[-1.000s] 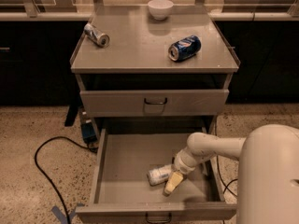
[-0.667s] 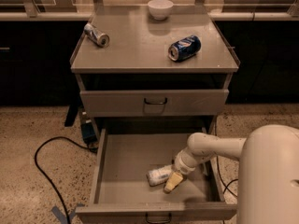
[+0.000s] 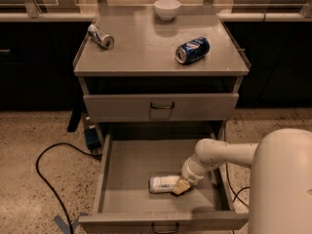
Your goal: Pick blue plastic bottle from middle drawer and place on counter
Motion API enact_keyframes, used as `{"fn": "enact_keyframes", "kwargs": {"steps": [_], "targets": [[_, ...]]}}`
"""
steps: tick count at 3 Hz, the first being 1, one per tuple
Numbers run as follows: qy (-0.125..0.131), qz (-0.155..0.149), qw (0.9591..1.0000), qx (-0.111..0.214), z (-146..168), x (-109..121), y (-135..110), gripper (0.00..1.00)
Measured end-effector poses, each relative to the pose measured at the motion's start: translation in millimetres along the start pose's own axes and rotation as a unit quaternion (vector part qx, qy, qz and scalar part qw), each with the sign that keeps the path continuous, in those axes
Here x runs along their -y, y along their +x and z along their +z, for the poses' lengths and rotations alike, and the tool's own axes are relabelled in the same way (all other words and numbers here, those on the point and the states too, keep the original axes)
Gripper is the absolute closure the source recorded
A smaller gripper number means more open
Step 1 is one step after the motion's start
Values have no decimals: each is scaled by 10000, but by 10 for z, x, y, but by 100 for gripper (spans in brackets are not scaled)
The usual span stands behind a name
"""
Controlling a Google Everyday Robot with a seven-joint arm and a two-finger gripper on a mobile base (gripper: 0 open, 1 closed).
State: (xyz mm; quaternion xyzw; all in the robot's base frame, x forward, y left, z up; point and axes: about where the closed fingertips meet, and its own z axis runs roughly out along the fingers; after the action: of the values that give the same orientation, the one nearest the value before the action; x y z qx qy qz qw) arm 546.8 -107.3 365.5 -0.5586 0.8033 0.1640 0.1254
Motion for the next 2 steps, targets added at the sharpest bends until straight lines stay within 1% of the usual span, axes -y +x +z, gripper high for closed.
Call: {"fn": "enact_keyframes", "kwargs": {"steps": [1,2], "targets": [[167,-142,9996,-153,-278,-231,-273,89],[189,-199,9996,-54,-729,-720,-620,100]]}}
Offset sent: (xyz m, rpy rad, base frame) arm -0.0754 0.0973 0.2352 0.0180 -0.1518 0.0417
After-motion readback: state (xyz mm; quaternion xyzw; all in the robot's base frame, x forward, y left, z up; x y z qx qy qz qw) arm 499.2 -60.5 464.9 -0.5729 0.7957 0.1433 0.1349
